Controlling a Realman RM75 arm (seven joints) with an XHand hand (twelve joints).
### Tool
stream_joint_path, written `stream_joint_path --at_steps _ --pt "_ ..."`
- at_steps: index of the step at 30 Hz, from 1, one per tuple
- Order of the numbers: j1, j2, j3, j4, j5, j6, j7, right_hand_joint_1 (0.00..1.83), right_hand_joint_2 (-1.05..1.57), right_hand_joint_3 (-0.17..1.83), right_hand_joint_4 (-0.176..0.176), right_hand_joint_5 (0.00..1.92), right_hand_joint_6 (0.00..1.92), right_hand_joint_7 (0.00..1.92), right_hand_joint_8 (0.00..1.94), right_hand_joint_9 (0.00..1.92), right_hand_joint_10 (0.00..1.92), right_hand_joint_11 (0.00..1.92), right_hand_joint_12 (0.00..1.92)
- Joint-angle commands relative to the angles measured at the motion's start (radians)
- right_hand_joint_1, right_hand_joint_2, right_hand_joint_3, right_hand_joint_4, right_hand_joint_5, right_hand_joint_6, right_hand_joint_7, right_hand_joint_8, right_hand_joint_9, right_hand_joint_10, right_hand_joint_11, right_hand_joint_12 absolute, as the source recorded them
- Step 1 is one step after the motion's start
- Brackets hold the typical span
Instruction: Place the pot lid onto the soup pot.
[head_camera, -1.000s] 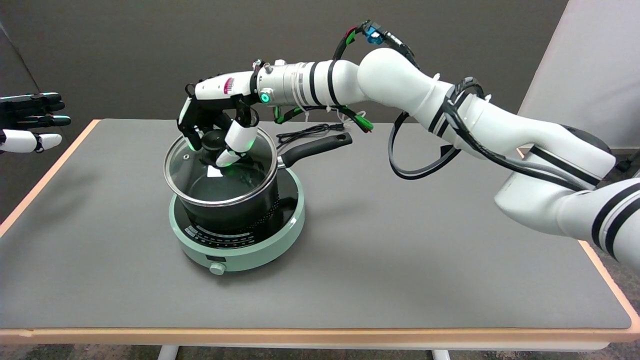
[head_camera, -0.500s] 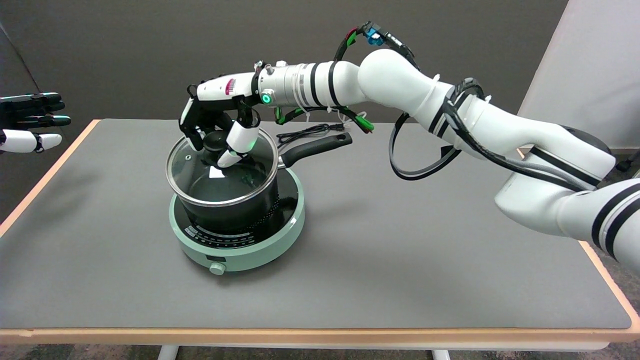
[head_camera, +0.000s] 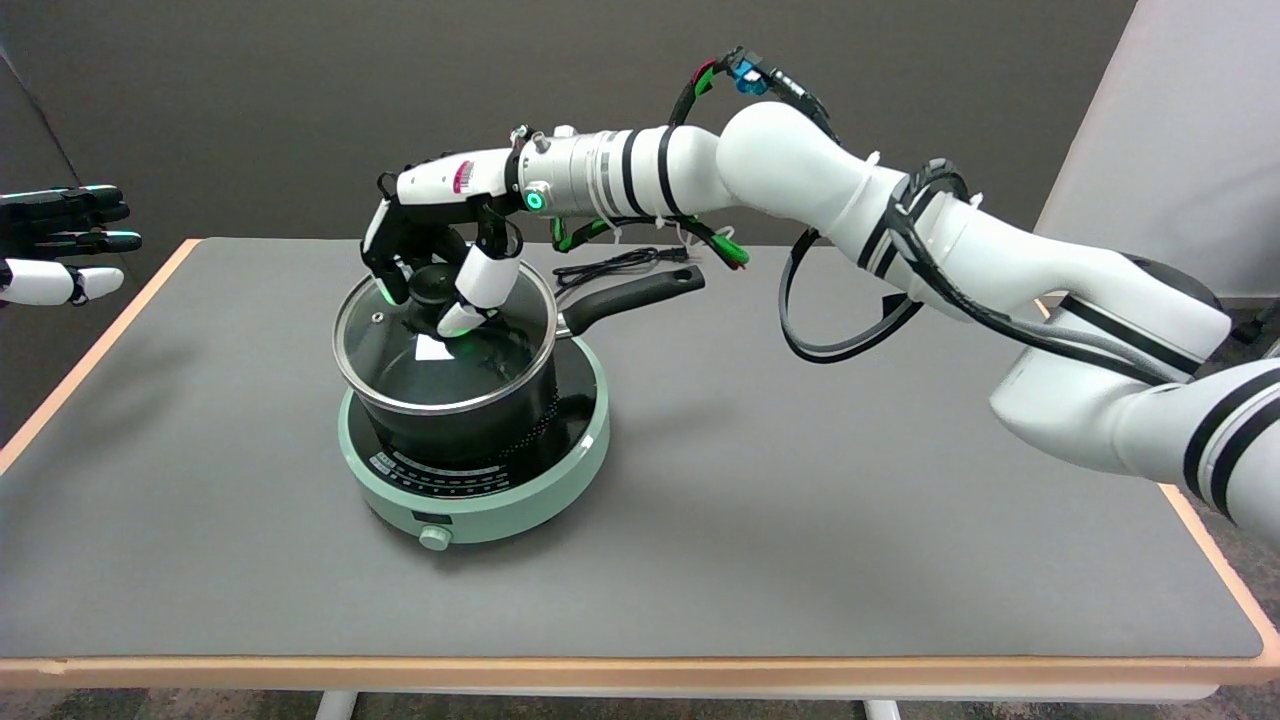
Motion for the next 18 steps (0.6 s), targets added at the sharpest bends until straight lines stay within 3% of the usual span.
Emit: stream_joint_path --at_steps 1,18 --pt "-0.005 -0.001 0.0 -0.007 0.001 0.0 0.0 1.36 0.8 0.78 0.176 0.76 0.96 0.88 1.42 0.8 1.69 0.65 1.56" --pt "-0.002 -0.003 0.001 -0.009 0.001 0.0 0.0 1.36 0.81 0.75 0.176 0.75 0.98 0.88 1.4 0.8 1.7 0.65 1.58"
